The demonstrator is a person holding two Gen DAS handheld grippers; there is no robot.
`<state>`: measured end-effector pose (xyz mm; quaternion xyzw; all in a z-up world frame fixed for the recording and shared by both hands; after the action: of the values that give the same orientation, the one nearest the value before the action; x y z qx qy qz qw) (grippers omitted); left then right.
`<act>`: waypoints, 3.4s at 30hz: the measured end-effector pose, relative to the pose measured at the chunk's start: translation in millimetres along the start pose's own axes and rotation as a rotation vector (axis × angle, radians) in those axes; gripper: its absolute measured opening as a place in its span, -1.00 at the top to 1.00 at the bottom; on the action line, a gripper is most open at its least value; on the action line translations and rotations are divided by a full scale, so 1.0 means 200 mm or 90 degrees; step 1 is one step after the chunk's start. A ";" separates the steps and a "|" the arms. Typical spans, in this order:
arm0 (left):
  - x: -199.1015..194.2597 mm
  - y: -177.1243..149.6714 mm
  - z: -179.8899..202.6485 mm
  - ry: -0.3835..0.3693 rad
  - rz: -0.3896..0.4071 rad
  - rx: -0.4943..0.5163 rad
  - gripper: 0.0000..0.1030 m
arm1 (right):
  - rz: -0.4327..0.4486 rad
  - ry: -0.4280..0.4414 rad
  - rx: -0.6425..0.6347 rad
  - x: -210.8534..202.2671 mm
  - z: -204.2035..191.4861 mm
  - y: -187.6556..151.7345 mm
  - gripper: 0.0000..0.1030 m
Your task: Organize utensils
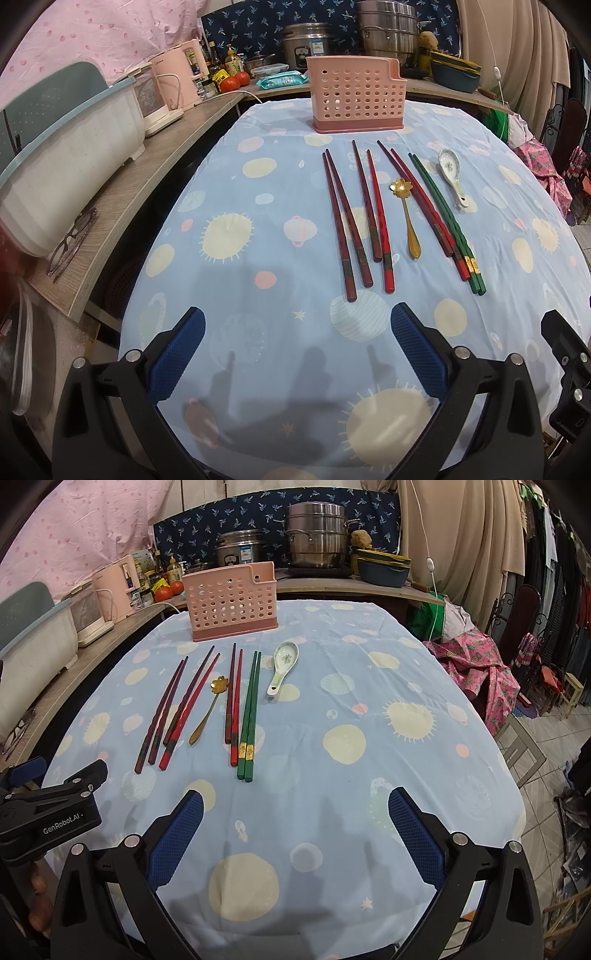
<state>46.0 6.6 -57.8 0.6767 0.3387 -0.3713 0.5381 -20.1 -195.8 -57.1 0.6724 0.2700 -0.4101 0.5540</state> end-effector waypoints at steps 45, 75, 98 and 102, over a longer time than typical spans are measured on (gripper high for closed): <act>0.42 0.17 0.01 -0.090 -0.090 0.003 -0.12 | -0.055 0.036 0.034 0.36 0.04 0.30 -0.39; 0.45 0.23 -0.01 -0.128 -0.083 -0.006 0.73 | -0.096 0.172 0.112 0.79 -0.04 0.66 0.82; 0.03 0.35 -0.21 -0.154 0.031 -0.044 0.87 | -0.010 0.157 0.099 0.35 0.10 0.68 0.86; -0.09 0.48 -0.25 -0.148 0.080 -0.049 0.87 | 0.014 0.161 0.084 0.26 0.09 0.74 0.86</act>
<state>126.7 36.3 12.2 0.6278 0.2450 -0.3996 0.6215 124.1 -254.2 -24.9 0.7569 0.3026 -0.3326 0.4743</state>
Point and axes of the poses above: each gripper's, at about its wrist camera, not at the fingertips, and x roughly the way its jaws point, z to its right, y to its top, the point moved 7 cm from there along x, roughly the way its jaws point, and after that the axes turned 12 degrees about -z, right-handed, at the moved point
